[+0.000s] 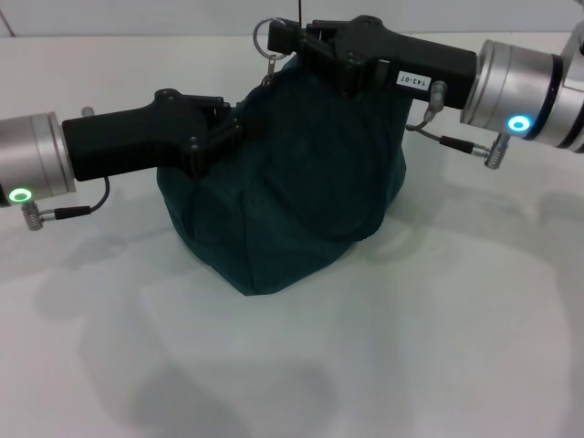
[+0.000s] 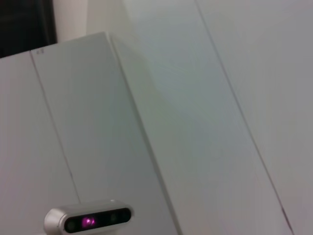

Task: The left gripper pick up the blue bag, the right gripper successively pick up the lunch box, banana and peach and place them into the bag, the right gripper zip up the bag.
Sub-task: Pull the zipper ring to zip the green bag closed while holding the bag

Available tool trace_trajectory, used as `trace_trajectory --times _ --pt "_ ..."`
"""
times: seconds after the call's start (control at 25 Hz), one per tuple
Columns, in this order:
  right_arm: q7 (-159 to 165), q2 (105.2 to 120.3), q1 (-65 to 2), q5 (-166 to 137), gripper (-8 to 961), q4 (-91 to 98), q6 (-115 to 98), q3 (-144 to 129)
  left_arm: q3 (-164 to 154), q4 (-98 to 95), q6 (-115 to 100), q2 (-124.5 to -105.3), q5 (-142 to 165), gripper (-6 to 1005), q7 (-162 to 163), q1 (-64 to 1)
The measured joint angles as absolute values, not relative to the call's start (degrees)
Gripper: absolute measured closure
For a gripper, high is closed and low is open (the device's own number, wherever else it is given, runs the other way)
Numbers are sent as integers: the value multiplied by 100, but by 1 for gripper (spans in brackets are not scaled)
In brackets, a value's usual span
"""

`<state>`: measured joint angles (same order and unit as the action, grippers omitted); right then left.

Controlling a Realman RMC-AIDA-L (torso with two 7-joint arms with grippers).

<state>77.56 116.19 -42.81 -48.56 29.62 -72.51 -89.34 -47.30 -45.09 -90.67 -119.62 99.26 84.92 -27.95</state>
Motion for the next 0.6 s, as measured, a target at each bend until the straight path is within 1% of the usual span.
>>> trace_trajectory --times 0.32,0.6 --pt "7898 11619 -4018 -4587 946 2928 -7244 -8928 -4728 -4498 -9080 -11961 9930 901 8490 -2795" --pt "7909 11611 -3970 -4070 944 2546 -7337 -8907 -4728 -4499 -9147 -11961 9920 904 8491 -2794"
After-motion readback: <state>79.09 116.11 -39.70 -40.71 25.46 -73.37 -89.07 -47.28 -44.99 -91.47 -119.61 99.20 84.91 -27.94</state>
